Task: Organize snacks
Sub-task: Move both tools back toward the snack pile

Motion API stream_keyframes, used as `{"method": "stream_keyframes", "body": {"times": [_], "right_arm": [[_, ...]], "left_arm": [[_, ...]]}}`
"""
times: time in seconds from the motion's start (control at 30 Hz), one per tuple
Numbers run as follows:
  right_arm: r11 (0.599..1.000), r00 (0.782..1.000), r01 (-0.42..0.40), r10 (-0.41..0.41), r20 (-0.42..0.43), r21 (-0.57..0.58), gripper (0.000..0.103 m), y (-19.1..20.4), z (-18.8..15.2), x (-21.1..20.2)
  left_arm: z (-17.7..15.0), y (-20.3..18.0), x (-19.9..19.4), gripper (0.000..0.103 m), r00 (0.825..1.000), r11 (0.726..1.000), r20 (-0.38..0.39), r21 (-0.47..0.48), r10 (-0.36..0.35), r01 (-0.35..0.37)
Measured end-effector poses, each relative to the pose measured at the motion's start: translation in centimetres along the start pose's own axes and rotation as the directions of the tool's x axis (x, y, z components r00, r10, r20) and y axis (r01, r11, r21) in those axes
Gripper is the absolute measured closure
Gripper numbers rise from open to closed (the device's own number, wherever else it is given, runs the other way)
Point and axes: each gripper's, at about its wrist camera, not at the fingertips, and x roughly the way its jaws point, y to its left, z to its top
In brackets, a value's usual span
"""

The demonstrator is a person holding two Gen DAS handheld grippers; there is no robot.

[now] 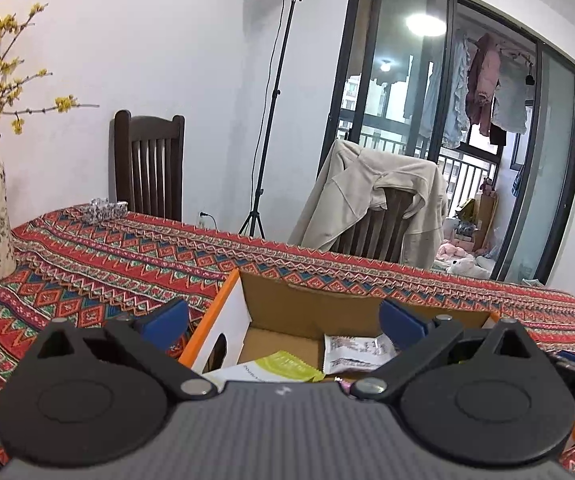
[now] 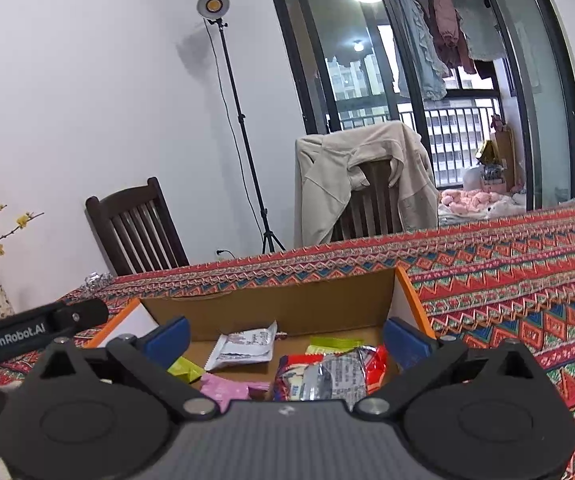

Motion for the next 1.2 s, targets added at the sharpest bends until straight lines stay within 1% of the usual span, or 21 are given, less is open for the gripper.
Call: {"method": "stream_keyframes", "body": {"times": [0.17,0.3,0.43,0.63,0.77,0.93,1.1,1.13,1.2], "right_arm": [[1.0,1.0,0.0,0.0,0.01,-0.023,0.0,0.7,0.9,-1.3],[0.999,1.0,-0.001,0.001,0.01,-0.037,0.0,1.3,1.2,-2.4],[0.999,1.0,-0.007,0.008,0.012,-0.052,0.0,1.9,1.1,-4.1],[0.996,1.0,-0.014,0.014,-0.004,-0.084,0.0,2.9,0.1,-6.8],[0.995,0.999,-0.018,0.014,-0.037,-0.1,0.0,3.3,-1.3,-8.3],[0.995,0.995,-0.027,0.017,-0.094,-0.1,0.0,3.8,-3.6,-10.0],[0.997,0.982,-0.062,0.051,-0.182,-0.054,0.0,3.9,-6.8,-11.5],[0.997,0.979,-0.06,0.05,-0.199,-0.044,0.0,4.0,-7.6,-11.8],[0.999,0.97,-0.03,0.023,-0.241,-0.024,0.0,4.2,-9.0,-12.3]], "left_arm": [[0.9,0.4,-2.2,0.0,1.0,1.0,0.023,0.003,0.002,-0.002],[0.8,1.1,-3.6,0.0,1.0,1.0,0.02,0.008,0.007,-0.007],[0.3,1.8,-5.2,0.0,1.0,1.0,0.015,0.015,0.014,-0.014],[-1.1,3.3,-8.0,0.0,1.0,0.999,-0.002,0.038,0.016,-0.016],[-2.4,4.8,-9.8,0.0,0.999,0.999,-0.024,0.046,0.022,-0.021],[-4.7,6.7,-12.1,0.0,0.997,0.998,-0.076,0.052,0.033,-0.029],[-7.3,8.5,-14.6,0.0,0.991,0.998,-0.129,0.044,0.04,-0.035],[-8.0,8.9,-15.2,0.0,0.99,0.999,-0.136,0.037,0.038,-0.033],[-9.0,9.3,-16.4,0.0,0.988,0.999,-0.151,0.033,0.031,-0.027]]}}
